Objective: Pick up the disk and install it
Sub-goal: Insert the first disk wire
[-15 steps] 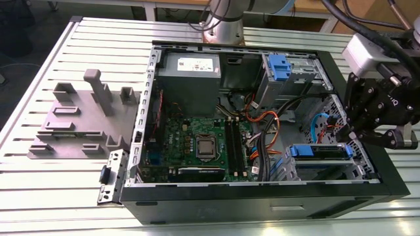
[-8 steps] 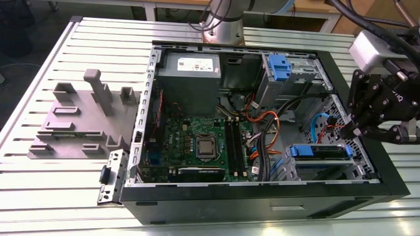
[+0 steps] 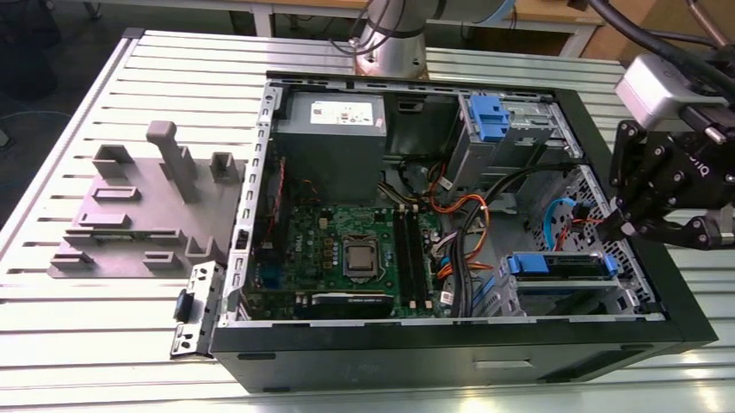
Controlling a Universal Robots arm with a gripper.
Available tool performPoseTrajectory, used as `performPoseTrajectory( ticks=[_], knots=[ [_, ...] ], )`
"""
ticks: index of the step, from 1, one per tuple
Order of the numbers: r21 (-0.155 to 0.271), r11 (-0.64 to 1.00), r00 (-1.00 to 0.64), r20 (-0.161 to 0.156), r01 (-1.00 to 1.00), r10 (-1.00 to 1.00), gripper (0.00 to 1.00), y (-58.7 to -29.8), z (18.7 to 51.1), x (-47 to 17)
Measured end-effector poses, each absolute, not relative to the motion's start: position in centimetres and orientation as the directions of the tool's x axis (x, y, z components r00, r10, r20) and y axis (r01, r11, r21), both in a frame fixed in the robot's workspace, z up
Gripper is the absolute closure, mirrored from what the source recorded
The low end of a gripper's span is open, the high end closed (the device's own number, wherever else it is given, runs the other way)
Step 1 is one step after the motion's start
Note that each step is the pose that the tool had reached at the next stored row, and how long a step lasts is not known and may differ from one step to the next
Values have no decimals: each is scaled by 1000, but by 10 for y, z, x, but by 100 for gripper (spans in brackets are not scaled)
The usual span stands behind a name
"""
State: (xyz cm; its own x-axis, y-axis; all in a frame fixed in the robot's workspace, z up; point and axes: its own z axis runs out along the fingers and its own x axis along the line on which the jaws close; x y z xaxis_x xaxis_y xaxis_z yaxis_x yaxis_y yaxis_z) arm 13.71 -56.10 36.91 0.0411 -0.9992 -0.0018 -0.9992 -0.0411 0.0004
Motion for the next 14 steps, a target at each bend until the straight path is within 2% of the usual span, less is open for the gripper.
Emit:
performPoseTrajectory(
  ticks=[14],
  knots=[
    [0,-64,64,-1,-998,-998,89,-551,368,144]
  ],
)
